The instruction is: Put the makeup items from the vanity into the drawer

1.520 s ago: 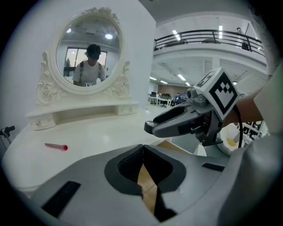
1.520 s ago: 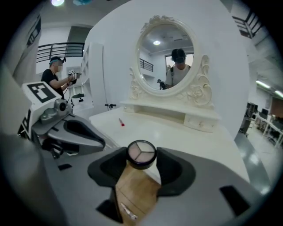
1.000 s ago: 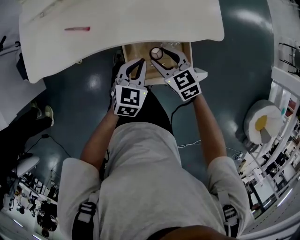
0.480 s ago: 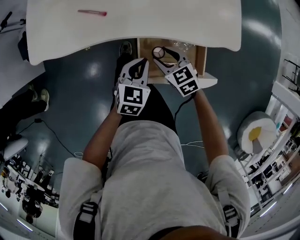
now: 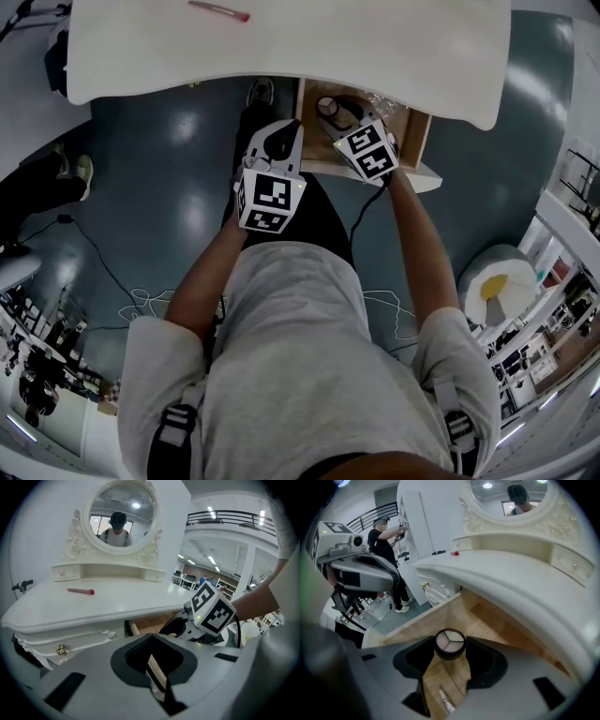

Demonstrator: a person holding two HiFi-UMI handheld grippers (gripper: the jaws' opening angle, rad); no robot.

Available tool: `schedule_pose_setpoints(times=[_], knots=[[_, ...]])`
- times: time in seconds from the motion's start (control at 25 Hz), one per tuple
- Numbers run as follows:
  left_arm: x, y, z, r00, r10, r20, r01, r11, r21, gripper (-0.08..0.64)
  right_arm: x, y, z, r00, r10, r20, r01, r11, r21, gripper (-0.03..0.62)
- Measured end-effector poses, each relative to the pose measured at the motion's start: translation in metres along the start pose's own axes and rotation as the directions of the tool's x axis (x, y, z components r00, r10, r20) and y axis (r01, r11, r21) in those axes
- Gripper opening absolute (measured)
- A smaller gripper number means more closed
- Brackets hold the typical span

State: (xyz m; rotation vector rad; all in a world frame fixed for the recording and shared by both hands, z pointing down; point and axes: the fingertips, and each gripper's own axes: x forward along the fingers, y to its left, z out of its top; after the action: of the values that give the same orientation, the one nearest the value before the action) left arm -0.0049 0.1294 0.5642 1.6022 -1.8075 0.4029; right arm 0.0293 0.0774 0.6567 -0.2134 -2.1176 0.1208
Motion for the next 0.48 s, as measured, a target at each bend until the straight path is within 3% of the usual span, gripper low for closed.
schedule_pose_setpoints(times=[0.48], knots=[[-0.004,0.009,-0.007,1.0,0.014,-0.016,-0.014,1.0,-0.015,0.006,0.026,-0.002,-0.016,0.996,0.004,-0.086,-0.007,0.999,-0.031,0.222]])
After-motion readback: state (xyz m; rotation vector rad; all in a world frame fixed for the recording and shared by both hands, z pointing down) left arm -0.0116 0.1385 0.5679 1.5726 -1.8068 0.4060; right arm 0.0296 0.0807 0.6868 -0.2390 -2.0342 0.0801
